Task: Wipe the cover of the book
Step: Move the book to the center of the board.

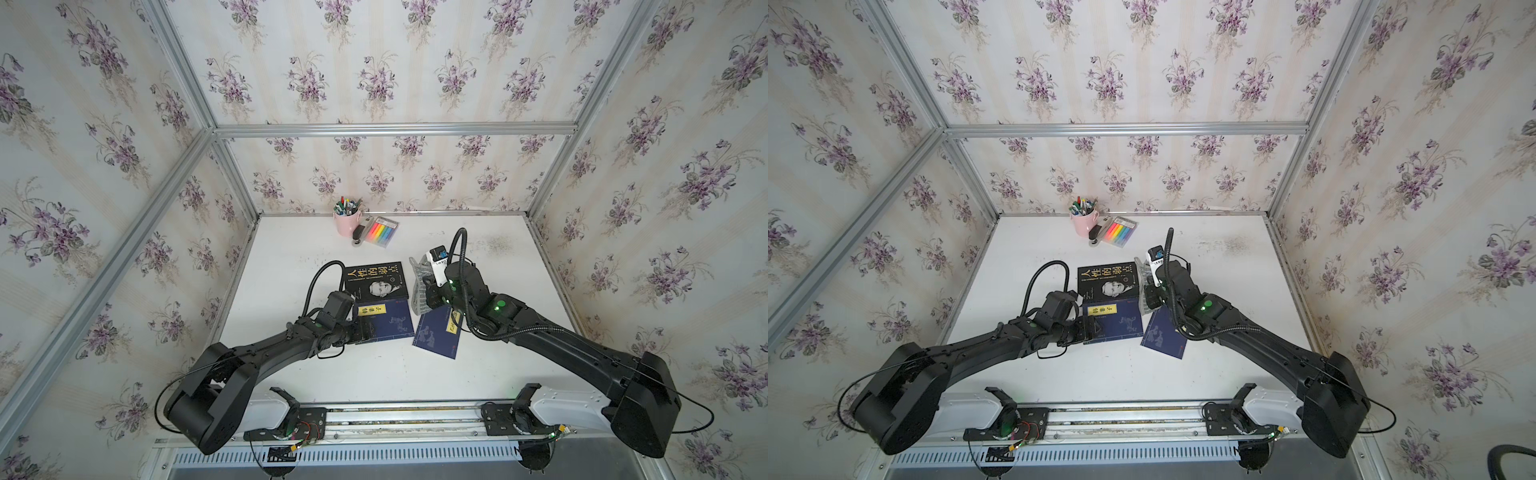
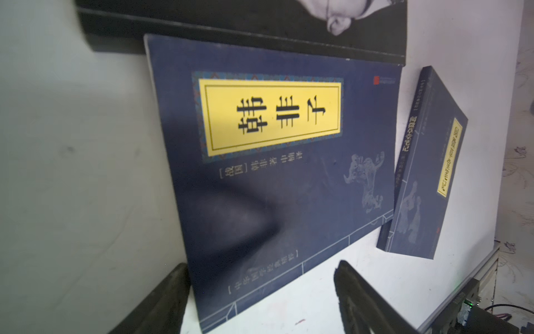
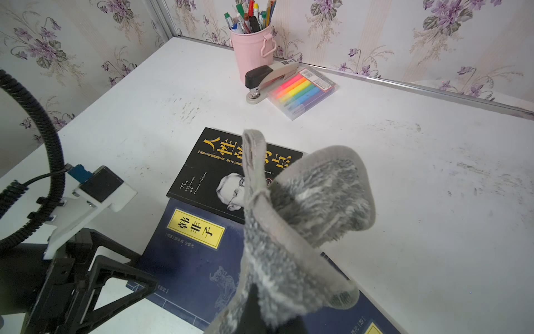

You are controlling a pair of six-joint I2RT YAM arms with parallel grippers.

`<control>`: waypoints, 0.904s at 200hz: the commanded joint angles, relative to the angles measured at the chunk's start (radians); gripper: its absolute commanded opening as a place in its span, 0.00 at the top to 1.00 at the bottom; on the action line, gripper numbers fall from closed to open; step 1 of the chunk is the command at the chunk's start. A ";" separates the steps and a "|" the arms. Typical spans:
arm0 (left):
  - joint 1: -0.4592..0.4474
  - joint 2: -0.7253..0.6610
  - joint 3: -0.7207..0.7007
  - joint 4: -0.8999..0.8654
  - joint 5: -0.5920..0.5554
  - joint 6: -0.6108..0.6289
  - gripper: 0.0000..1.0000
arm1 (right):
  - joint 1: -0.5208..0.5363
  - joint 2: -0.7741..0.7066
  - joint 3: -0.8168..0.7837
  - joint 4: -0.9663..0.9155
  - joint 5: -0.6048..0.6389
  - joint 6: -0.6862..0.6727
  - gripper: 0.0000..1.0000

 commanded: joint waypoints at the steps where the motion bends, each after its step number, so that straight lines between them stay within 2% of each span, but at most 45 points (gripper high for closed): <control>1: -0.023 0.046 0.027 0.102 0.044 -0.031 0.24 | 0.000 0.002 0.000 0.011 -0.015 0.009 1.00; 41: -0.057 0.178 0.103 0.136 0.091 -0.022 0.32 | 0.000 0.009 -0.004 0.004 -0.027 0.021 1.00; 78: -0.060 0.167 0.113 0.081 0.067 0.012 0.43 | -0.001 0.009 -0.029 0.002 -0.034 0.045 1.00; 85: -0.060 0.155 0.117 0.057 0.030 0.025 0.44 | 0.000 0.008 -0.034 0.003 -0.038 0.050 1.00; 92: -0.059 0.145 0.126 0.030 0.012 0.041 0.50 | 0.000 0.007 -0.040 0.003 -0.039 0.055 1.00; 140: -0.059 0.118 0.259 -0.158 -0.075 0.177 0.67 | 0.000 -0.004 -0.100 0.026 -0.071 0.103 1.00; 181: -0.044 0.245 0.393 -0.181 -0.072 0.261 0.90 | -0.001 -0.026 -0.157 0.060 -0.122 0.144 1.00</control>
